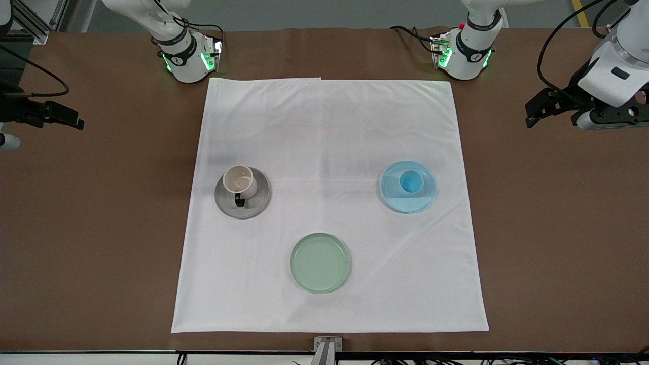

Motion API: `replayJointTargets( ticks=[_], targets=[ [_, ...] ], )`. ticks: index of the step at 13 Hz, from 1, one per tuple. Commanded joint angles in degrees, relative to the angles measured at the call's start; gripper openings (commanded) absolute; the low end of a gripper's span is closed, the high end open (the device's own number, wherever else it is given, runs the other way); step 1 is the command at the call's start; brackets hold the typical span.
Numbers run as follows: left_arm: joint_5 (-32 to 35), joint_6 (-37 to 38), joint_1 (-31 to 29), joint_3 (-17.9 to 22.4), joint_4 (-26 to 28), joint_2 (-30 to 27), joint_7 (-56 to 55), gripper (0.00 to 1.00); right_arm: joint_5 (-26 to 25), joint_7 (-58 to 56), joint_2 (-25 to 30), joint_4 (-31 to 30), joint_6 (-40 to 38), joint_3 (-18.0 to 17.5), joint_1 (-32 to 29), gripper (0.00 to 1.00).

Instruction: Place blue cup in blue plate and white mug in gray plate

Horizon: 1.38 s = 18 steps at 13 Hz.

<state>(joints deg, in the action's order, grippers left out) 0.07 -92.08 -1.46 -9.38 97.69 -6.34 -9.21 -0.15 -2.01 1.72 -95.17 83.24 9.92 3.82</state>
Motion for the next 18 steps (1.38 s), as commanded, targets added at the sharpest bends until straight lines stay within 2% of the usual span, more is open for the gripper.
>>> replayJointTargets(
  ticks=[1,4,7,11,16,18],
  targets=[
    [-1.31,0.05,-0.3,-0.02,0.48,-0.86,1.12,1.0,-1.61,-1.06,0.83,1.12,0.87,-0.96,-1.45,1.0],
    [-1.31,0.05,-0.3,-0.02,0.39,-0.95,1.12,1.0,-1.52,-3.16,-2.41,8.58,1.05,-0.96,-3.21,1.0],
    [-1.31,0.05,-0.39,-0.02,0.3,-0.95,1.12,1.0,-1.17,-5.2,-5.23,12.28,1.23,-0.96,-3.21,1.0],
    [-1.22,0.05,-0.39,-0.02,-0.05,-0.69,1.04,1.0,-1.17,0.59,-5.85,13.43,2.28,-1.39,-1.02,1.0],
    [-0.69,1.02,-0.39,0.07,-2.86,0.72,0.68,1.0,-0.3,1.04,-5.85,15.01,2.81,-1.48,-0.83,1.0],
    [-0.6,1.02,-0.22,0.07,-2.77,0.72,0.6,1.0,2.33,0.96,-5.85,15.1,2.81,-1.39,-1.18,1.0]
  ],
)
